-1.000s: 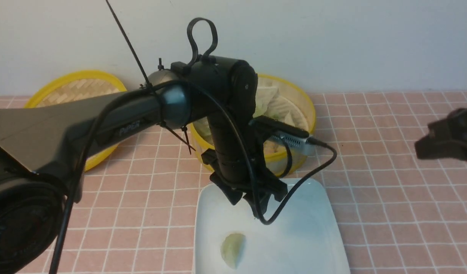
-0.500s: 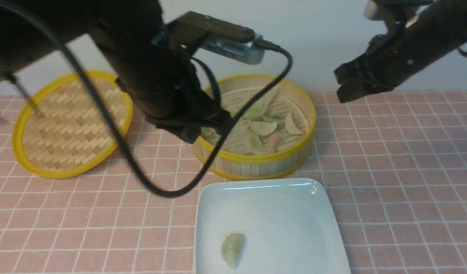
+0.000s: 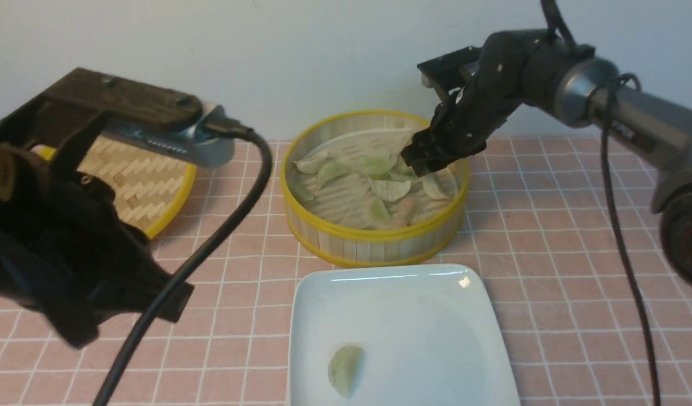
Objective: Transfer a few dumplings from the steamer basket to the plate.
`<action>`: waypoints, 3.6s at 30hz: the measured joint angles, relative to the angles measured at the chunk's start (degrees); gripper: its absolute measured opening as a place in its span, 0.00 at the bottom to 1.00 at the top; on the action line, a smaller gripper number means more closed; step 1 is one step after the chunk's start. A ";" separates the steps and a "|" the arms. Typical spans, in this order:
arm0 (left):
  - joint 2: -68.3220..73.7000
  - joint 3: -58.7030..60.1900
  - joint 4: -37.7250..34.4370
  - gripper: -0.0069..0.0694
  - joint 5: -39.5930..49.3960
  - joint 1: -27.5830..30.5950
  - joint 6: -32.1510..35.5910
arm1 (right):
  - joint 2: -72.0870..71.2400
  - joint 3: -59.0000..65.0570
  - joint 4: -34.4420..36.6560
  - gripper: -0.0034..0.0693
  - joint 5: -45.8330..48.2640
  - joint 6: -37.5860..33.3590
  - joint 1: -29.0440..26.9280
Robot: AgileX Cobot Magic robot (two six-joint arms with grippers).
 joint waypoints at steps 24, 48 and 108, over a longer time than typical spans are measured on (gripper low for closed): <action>-6.95 0.64 0.28 0.08 0.15 0.00 -2.49 | -13.56 -11.04 6.52 0.18 15.51 3.77 0.39; -6.95 0.64 1.36 0.08 -0.50 0.00 -1.90 | -30.64 46.48 8.56 0.34 2.09 7.75 15.13; -33.65 22.87 18.99 0.08 -32.94 0.07 -15.96 | -135.90 103.15 -27.85 0.03 -31.74 41.71 15.13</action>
